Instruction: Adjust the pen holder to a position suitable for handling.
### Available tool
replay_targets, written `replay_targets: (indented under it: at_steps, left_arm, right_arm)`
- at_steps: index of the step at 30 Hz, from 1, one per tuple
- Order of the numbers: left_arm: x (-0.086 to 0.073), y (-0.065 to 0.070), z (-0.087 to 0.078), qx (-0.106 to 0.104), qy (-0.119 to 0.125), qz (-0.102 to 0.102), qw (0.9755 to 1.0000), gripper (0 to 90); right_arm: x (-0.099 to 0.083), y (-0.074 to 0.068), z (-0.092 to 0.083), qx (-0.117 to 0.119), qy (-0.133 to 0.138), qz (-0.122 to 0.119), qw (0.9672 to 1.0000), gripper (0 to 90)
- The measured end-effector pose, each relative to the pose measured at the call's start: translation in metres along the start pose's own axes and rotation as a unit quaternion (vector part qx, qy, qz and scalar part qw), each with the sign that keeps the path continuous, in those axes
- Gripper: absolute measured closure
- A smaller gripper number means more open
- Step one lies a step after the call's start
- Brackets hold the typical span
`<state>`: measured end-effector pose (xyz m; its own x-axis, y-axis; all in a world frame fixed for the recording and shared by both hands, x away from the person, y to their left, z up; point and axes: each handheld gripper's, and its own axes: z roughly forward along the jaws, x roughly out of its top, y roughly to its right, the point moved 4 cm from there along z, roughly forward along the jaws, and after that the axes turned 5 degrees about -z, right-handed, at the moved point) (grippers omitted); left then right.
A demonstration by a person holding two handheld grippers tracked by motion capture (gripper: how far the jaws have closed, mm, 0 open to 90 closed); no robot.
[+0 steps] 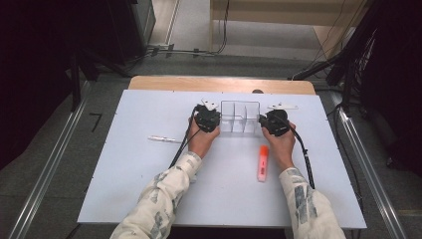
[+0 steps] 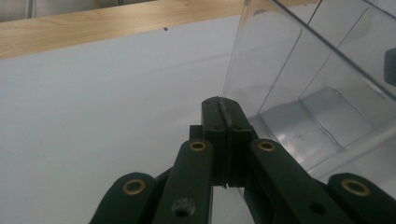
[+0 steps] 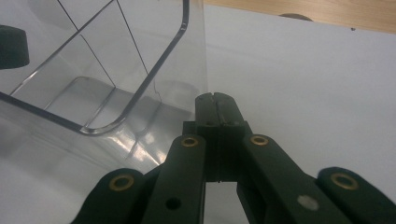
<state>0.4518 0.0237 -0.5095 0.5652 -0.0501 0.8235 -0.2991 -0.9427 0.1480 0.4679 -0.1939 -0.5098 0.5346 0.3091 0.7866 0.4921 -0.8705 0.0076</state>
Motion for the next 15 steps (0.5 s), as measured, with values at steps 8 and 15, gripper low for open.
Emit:
replay_targets:
  at_steps: [8, 15]
  left_arm:
    - [-0.012, -0.004, -0.018, -0.005, -0.008, -0.004, 0.9999, 90.0]
    - [-0.022, -0.011, -0.034, -0.008, -0.009, -0.011, 0.9999, 90.0]
  right_arm:
    - [-0.006, -0.013, -0.006, 0.014, -0.003, 0.000, 0.9999, 87.6]
    - [-0.013, -0.031, -0.014, 0.028, -0.004, -0.003, 0.9996, 87.7]
